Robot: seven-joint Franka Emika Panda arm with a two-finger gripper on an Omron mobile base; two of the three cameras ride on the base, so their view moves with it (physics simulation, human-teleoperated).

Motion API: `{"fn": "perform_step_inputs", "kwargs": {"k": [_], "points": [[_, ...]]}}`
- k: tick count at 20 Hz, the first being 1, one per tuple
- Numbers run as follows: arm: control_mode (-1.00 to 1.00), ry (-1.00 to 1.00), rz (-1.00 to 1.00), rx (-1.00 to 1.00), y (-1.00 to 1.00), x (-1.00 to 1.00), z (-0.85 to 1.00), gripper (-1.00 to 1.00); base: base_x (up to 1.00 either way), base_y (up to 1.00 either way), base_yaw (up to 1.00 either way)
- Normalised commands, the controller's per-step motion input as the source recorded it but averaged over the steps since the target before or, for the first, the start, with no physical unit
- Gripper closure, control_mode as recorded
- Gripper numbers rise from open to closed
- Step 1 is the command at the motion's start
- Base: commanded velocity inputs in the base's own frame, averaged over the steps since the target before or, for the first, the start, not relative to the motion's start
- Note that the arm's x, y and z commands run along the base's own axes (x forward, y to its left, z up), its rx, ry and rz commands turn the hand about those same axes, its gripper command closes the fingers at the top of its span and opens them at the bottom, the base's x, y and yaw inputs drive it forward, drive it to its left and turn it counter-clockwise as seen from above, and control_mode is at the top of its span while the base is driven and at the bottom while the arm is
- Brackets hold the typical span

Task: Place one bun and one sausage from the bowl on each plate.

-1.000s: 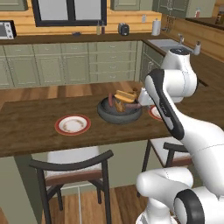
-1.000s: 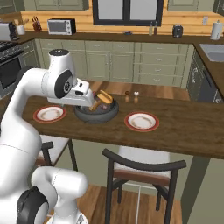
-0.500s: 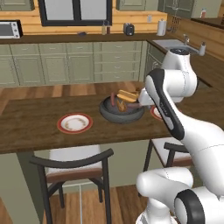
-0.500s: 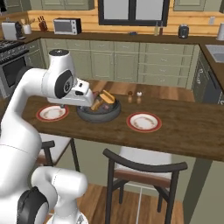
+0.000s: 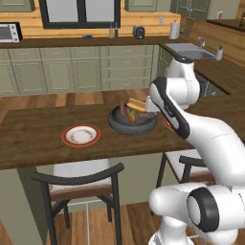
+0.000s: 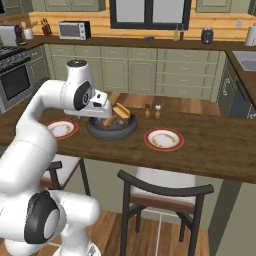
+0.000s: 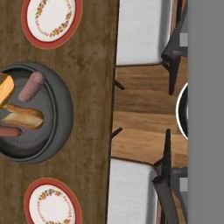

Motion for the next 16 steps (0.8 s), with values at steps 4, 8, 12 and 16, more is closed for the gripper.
{"fn": "perform_step_inputs", "kwargs": {"k": [4, 8, 12, 16], "points": [[-1.0, 0.0, 0.0, 0.0, 0.0, 1.0, -0.23, -1.0, 0.0, 0.0, 0.0], [-1.0, 0.0, 0.0, 0.0, 0.04, 1.0, -0.3, -1.0, 0.0, 0.0, 0.0], [-1.0, 0.0, 0.0, 0.0, 0.16, 1.0, -0.28, -1.0, 0.0, 0.0, 0.0], [-1.0, 0.0, 0.0, 0.0, 0.17, 0.98, -0.22, -1.0, 0.0, 0.0, 0.0]]}}
